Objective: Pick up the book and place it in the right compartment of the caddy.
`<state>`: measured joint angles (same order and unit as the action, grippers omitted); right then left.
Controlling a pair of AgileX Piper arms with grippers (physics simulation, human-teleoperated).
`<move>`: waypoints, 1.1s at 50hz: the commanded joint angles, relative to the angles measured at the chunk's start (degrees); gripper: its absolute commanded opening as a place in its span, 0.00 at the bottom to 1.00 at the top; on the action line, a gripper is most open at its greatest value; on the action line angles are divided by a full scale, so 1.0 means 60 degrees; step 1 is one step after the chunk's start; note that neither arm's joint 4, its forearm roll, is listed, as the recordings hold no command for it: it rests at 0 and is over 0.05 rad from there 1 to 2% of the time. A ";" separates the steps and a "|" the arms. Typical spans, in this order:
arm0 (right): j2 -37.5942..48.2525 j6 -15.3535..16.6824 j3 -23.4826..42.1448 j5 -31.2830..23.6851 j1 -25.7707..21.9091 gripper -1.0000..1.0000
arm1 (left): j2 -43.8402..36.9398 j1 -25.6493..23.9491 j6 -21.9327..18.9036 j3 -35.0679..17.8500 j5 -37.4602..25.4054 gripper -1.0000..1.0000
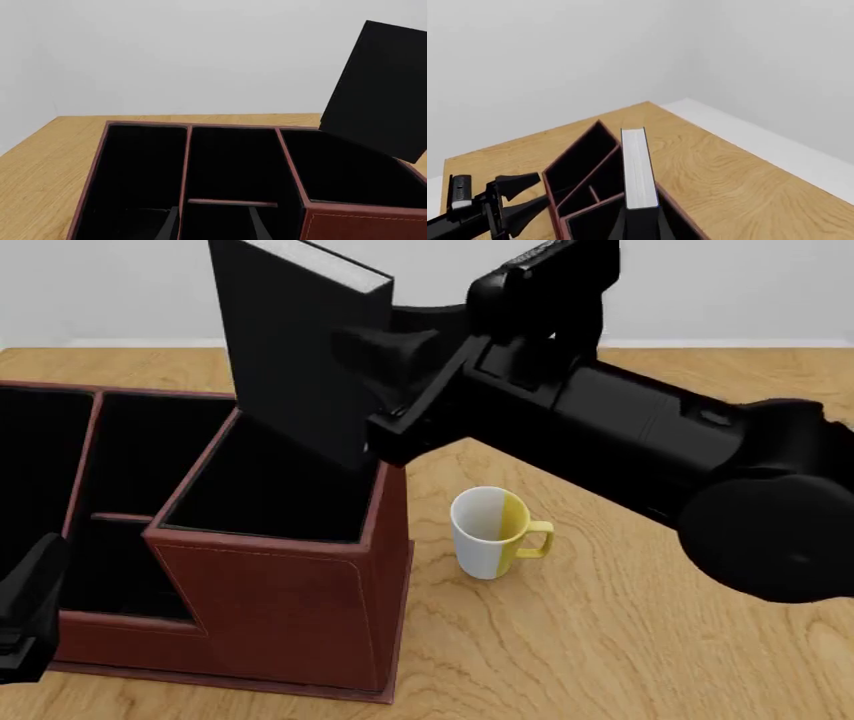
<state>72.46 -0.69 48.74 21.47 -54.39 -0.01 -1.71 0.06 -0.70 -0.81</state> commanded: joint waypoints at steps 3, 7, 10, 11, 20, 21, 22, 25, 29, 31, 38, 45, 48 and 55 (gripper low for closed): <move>0.0199 -0.0387 -0.0196 0.0438 0.0020 0.00 | 0.0000 0.0000 0.0001 -0.0002 -0.0003 1.00; 0.0273 -0.0442 -0.0277 0.0552 0.0005 0.00 | 0.0000 -0.0001 0.0000 -0.0016 -0.0016 1.00; 0.0312 -0.0470 -0.0318 0.0613 -0.0002 0.00 | 0.0000 -0.0001 0.0000 -0.0029 -0.0028 1.00; 0.0321 -0.0486 -0.0332 0.0635 -0.0001 0.00 | 0.0000 -0.0001 0.0000 -0.0004 -0.0002 1.00; 0.0487 -0.0570 -0.0453 0.0831 -0.0025 0.00 | 0.0000 -0.0002 -0.0001 0.0011 0.0029 1.00; 0.0496 -0.0582 -0.0459 0.0836 -0.0036 0.00 | 0.0000 -0.0002 -0.0001 0.0042 0.0060 1.00; 0.0515 -0.0597 -0.0475 0.0864 -0.0035 0.00 | 0.0000 -0.0002 -0.0001 0.0060 0.0077 1.00; 0.0585 -0.0613 -0.0525 0.0943 -0.0048 0.00 | 0.0000 -0.0002 -0.0002 0.0057 0.0072 1.00; 0.0656 -0.0659 -0.0579 0.1023 -0.0066 0.00 | 0.0000 -0.0001 -0.0001 0.0043 0.0058 1.00; 0.0698 -0.0672 -0.0605 0.1071 -0.0072 0.00 | 0.0000 -0.0003 -0.0001 0.0043 0.0053 1.00; 0.0900 -0.0756 -0.0662 0.1248 -0.0086 0.00 | 0.0000 -0.0002 0.0000 -0.0004 0.0001 1.00; 0.1071 -0.0800 -0.0707 0.1379 -0.0101 0.00 | 0.0000 -0.0004 0.0001 0.0019 0.0022 1.00; 0.1106 -0.0811 -0.0707 0.1381 -0.0097 0.00 | 0.0000 -0.0005 0.0000 0.0006 0.0007 1.00; 0.1174 -0.0847 -0.0744 0.1444 -0.0108 0.00 | 0.0000 -0.0004 -0.0001 -0.0004 -0.0002 1.00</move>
<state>79.04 -4.25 43.94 29.18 -54.98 -0.01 -1.73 0.06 -0.65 -0.73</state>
